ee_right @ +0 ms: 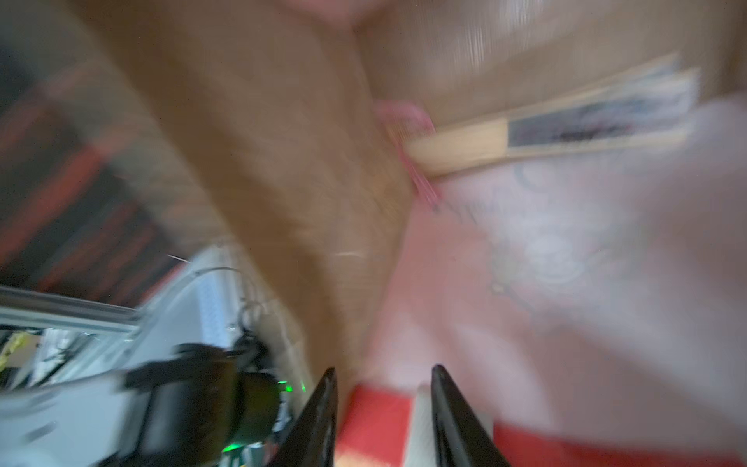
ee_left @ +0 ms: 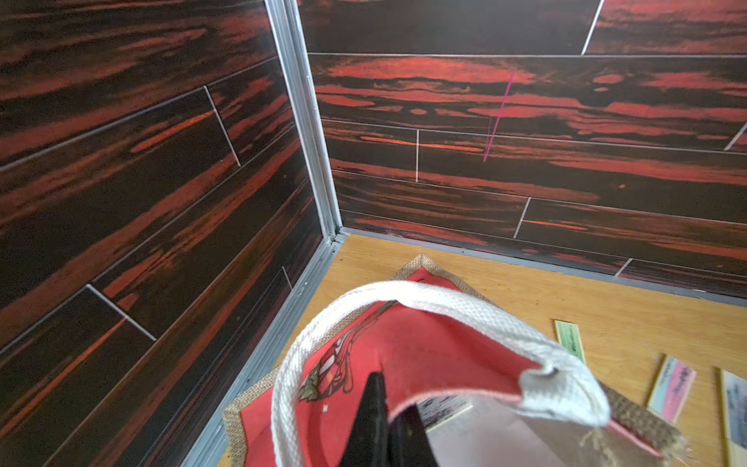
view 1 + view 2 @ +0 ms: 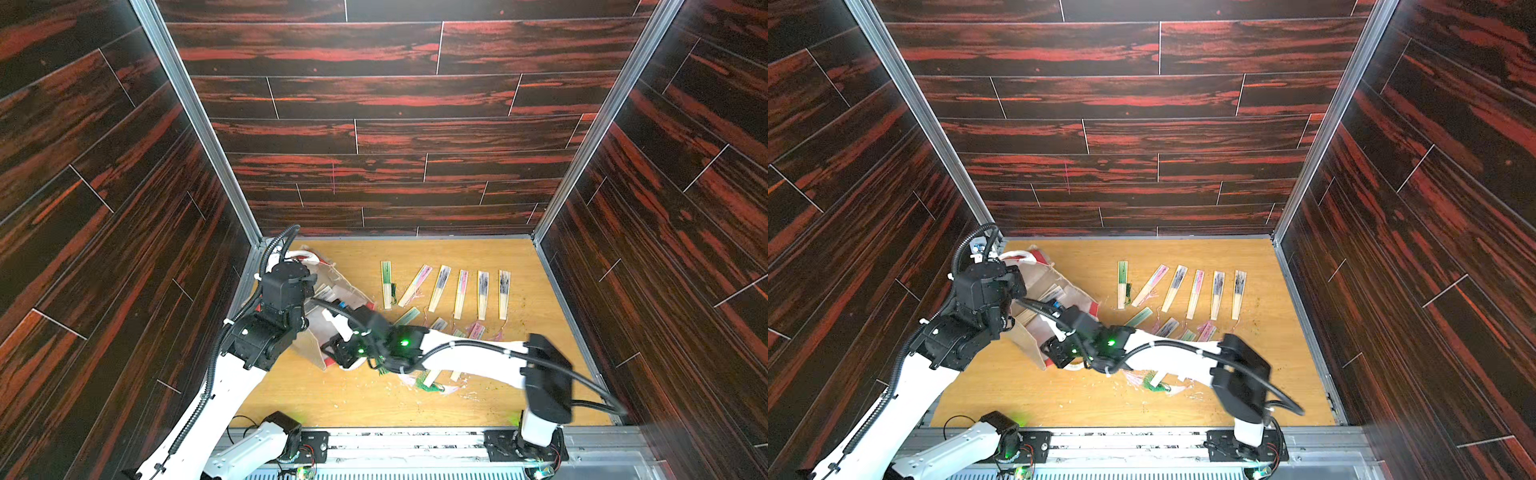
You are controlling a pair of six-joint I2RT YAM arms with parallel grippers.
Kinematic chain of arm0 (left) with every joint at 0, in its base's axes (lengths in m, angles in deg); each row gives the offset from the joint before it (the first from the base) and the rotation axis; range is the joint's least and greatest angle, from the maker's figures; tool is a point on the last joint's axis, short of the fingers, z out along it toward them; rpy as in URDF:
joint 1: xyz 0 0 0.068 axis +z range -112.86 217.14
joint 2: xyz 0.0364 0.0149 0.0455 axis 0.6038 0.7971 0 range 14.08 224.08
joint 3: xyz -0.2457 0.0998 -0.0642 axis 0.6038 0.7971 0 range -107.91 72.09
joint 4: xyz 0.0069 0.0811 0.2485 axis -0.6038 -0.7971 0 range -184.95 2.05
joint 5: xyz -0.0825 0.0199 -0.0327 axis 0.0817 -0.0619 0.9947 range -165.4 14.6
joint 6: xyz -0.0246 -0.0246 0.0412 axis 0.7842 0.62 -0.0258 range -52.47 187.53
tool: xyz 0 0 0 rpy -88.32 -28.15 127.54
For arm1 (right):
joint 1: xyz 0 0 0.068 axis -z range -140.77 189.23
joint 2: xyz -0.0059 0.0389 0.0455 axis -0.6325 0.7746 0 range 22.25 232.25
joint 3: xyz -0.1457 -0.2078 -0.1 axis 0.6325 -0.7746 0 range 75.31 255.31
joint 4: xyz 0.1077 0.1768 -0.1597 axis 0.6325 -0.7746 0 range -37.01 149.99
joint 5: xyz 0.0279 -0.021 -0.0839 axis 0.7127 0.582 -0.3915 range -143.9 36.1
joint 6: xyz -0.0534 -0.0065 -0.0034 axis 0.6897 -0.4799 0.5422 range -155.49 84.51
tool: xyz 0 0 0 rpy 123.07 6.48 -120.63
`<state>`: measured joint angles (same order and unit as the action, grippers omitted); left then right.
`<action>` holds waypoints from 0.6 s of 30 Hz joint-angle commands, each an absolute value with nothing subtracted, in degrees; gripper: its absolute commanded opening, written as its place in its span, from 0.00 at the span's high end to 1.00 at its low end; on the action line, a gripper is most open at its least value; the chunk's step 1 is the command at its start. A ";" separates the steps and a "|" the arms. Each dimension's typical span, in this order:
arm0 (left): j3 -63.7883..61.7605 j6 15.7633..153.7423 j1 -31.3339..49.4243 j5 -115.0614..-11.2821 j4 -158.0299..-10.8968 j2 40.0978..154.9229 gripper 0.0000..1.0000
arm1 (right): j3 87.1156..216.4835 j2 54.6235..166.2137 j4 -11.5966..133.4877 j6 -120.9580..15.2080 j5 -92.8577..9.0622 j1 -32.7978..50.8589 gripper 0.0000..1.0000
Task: Take out the folding fans from the tote bags
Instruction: Adjust the canvas bag.
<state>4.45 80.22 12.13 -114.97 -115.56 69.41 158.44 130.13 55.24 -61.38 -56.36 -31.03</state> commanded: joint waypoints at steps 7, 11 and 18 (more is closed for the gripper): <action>2.78 81.70 12.54 -110.05 -111.27 62.95 1.00 | 174.12 143.80 44.13 -68.35 -56.27 -27.59 0.63; 3.53 81.04 12.53 -105.63 -109.72 60.77 1.00 | 179.17 148.03 43.03 -71.21 -54.19 -25.45 0.63; 10.68 78.50 12.53 -96.64 -102.49 52.21 1.00 | 182.56 149.54 45.57 -77.19 -51.04 -20.41 0.60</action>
<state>9.07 79.76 12.59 -101.62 -109.79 56.14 181.24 147.72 44.79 -72.90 -53.36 -22.26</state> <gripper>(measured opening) 0.062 0.393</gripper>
